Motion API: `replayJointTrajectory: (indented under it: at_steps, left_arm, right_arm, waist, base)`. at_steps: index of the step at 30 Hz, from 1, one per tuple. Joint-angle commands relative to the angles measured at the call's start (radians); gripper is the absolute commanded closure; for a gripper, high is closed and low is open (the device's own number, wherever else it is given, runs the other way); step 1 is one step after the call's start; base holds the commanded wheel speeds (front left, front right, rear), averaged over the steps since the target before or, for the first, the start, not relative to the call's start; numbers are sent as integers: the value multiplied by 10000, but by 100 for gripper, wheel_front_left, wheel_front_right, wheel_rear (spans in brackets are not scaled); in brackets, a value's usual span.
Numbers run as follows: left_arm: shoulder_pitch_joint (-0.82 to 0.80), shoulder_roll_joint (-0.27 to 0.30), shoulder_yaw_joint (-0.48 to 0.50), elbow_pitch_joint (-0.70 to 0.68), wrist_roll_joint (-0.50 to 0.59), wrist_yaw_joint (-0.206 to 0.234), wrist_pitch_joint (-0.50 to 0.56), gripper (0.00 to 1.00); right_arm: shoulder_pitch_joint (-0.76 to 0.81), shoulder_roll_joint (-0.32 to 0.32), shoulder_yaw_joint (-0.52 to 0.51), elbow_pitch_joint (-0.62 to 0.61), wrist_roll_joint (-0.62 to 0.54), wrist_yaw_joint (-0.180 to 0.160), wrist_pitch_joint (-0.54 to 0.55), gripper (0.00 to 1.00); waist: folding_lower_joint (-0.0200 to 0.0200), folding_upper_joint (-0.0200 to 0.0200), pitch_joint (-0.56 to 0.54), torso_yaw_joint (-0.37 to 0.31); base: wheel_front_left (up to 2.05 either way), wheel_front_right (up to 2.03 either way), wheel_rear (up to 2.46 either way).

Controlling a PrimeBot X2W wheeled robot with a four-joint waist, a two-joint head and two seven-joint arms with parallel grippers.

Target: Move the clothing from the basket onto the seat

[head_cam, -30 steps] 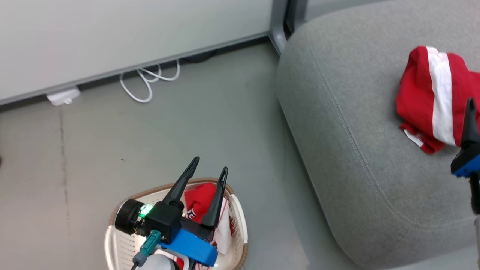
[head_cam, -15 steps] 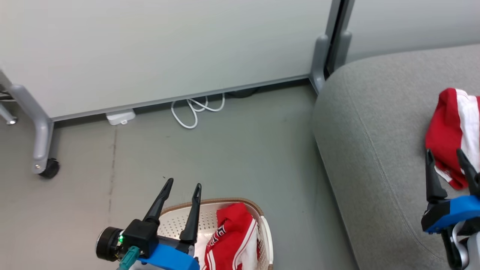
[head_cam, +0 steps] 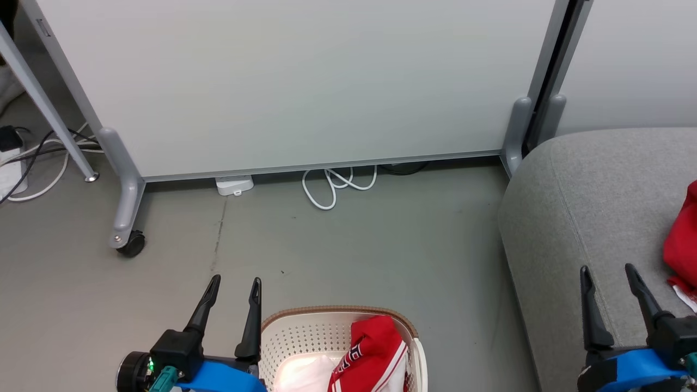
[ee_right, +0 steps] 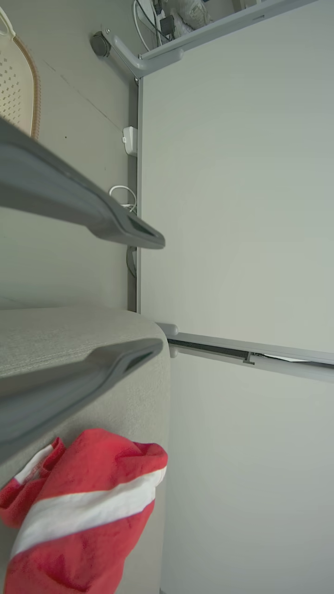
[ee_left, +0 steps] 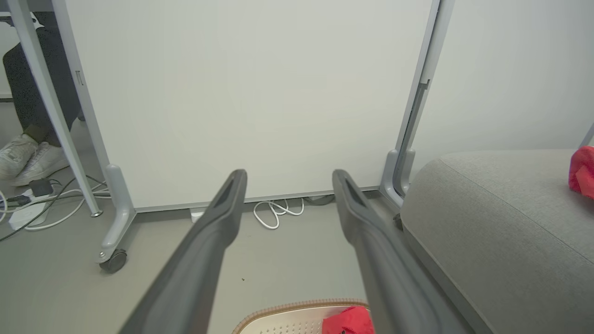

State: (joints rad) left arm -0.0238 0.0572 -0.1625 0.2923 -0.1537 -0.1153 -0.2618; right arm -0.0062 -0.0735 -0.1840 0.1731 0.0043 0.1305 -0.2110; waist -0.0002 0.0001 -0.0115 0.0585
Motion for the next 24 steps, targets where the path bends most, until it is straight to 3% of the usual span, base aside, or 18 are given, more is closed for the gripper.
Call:
replayJointTrajectory:
  at_steps: [1,10,24]
  left_arm:
    - [60,-8,130,66,39,-54,-46,0]
    - [26,-34,484,452,-28,-85,-46,0]
    - [208,-12,525,533,148,-154,-47,0]
  right_arm:
    - [306,59,65,-158,-129,5,37,0]
    - [1163,233,507,-513,150,3,61,0]
    - [1414,237,867,-653,54,5,123,0]
  waist:
    - [2,-1,-93,161]
    - [2,-1,-268,536]
    - [2,-1,-389,463]
  base:
    - [0,0,0]
    - [0,0,0]
    - [0,0,0]
